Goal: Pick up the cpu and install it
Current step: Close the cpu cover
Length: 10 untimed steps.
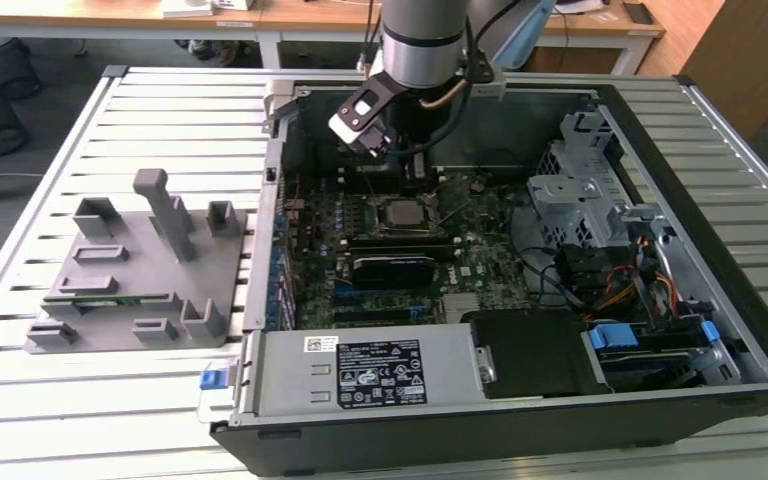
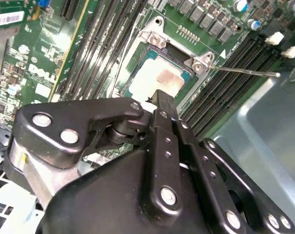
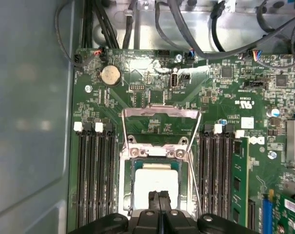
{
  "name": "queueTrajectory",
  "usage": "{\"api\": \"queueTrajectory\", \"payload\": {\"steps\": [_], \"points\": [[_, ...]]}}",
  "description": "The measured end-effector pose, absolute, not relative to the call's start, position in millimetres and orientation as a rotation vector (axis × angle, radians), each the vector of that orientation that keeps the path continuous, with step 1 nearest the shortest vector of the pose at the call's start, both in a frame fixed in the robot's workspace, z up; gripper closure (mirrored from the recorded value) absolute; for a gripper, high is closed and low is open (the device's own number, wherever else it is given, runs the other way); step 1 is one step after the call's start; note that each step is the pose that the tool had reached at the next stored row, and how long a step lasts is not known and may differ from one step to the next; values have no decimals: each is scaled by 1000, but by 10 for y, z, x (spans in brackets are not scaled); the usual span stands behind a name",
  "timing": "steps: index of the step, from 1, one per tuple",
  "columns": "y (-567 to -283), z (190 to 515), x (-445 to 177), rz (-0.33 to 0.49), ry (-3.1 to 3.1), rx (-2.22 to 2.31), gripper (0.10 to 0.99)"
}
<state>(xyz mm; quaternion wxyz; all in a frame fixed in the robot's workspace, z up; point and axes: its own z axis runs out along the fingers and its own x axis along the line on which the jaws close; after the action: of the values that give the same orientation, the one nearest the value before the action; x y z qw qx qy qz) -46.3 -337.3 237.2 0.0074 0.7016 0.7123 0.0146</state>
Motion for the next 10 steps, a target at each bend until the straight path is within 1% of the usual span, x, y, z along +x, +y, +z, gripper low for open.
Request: {"api": "queueTrajectory", "payload": {"steps": [5, 10], "points": [[-3371, 2585, -463, 45, 2227, 2195, 980], [-3409, 2607, -463, 45, 2227, 2195, 980]]}}
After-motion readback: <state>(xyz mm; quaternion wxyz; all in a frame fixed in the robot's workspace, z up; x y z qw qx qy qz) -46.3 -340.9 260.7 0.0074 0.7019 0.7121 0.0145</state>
